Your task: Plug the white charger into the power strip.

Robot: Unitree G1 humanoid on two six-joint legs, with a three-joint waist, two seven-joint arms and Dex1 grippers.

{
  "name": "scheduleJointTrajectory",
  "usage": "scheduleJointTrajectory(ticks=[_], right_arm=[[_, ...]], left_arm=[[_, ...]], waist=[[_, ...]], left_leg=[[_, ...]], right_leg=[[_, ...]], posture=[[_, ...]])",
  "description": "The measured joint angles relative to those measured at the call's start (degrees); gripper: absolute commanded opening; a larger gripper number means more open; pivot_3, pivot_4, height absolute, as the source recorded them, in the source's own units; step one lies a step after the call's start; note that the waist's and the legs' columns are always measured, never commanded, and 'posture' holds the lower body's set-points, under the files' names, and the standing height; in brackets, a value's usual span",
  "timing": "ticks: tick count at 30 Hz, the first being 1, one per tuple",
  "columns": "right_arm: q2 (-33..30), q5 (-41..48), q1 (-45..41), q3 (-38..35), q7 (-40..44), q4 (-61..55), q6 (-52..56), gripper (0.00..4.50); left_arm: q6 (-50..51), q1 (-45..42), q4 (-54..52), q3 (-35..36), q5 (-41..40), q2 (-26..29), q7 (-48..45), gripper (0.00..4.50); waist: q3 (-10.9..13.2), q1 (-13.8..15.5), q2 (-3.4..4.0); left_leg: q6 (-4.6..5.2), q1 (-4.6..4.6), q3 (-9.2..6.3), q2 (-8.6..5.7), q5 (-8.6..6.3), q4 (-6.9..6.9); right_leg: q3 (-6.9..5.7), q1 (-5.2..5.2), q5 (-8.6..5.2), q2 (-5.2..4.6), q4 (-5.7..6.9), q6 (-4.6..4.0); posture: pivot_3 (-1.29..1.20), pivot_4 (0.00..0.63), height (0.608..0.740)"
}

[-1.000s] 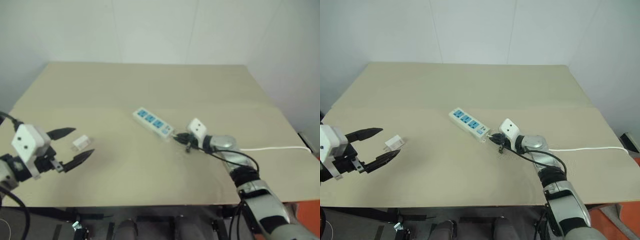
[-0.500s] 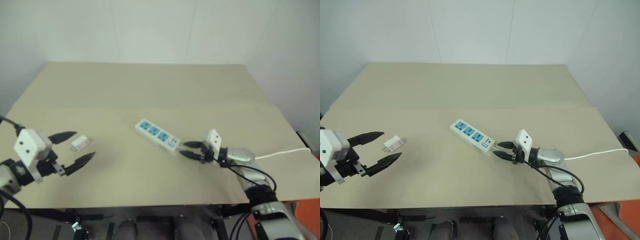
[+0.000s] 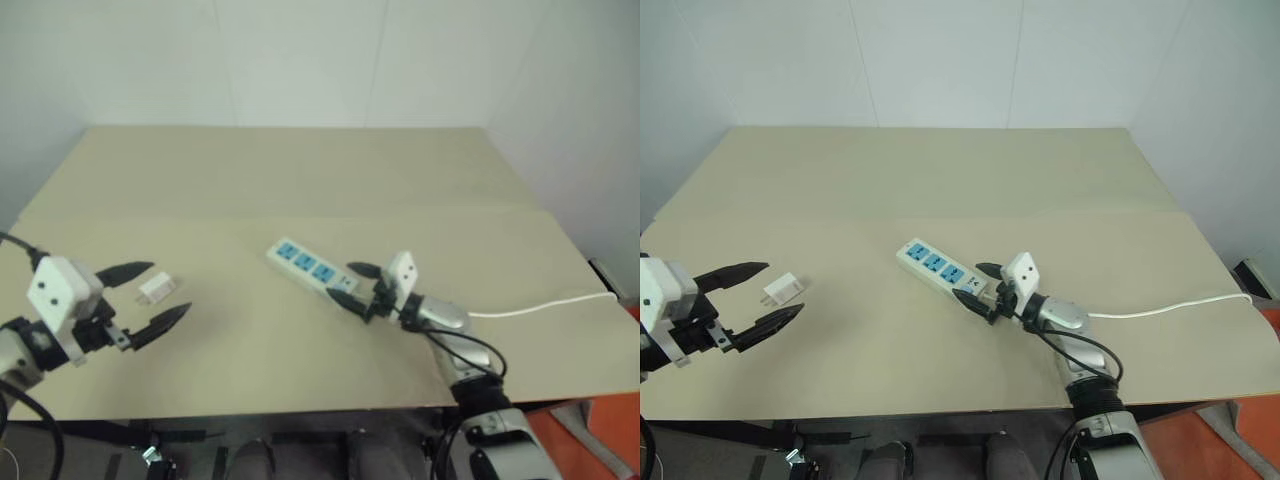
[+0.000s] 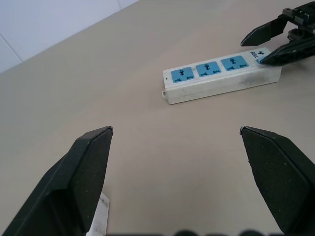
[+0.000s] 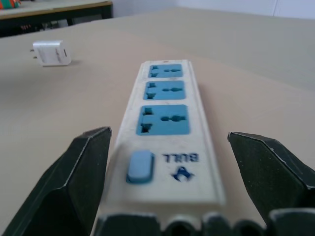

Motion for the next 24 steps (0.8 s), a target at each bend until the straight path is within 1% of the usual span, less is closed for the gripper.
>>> scheduleJointTrajectory(ticks=[6, 11, 17, 24], right_arm=[[0.7, -3.7, -0.8, 1.8, -3.2, 2.7, -3.1, 4.42], [1.0, -5.2, -2.3, 2.7, -3.8, 5.8, -4.5, 4.42], [-0.5, -5.5, -4.4, 3.8, 0.4, 8.1, -4.6, 4.42], [-1.3, -4.3, -4.5, 3.2, 1.9, 8.1, -4.0, 4.42]], left_arm=[[0.0, 0.0, 0.0, 0.0, -0.1, 0.0, 0.0, 4.50], [0.0, 0.2, 0.0, 0.0, -0.3, 0.0, 0.1, 4.50], [0.0, 0.2, -0.3, 0.0, -0.3, 0.0, 0.1, 4.50], [0.0, 0.6, -1.2, 0.0, -0.5, 0.0, 0.2, 4.50]], waist=[[-0.1, -0.3, -0.07], [-0.2, -0.5, -0.26], [-0.4, -0.5, -0.42], [-0.4, -0.4, -0.41]], left_leg=[[0.00, 0.17, 0.01, 0.01, 0.00, -0.01], [0.00, 0.31, 0.02, 0.02, 0.00, -0.02], [0.00, 0.38, 0.04, 0.03, 0.00, -0.05], [0.00, 0.34, 0.07, 0.02, 0.00, -0.06]], right_leg=[[0.01, 0.11, -0.02, 0.02, 0.02, 0.04], [0.04, 0.21, -0.02, 0.02, 0.03, 0.04], [0.06, 0.26, -0.02, 0.03, 0.02, 0.04], [0.07, 0.23, -0.02, 0.02, 0.00, 0.05]], posture=[[0.00, 0.150, 0.740], [0.00, 0.150, 0.740], [0.00, 0.150, 0.740], [0.00, 0.150, 0.740]])
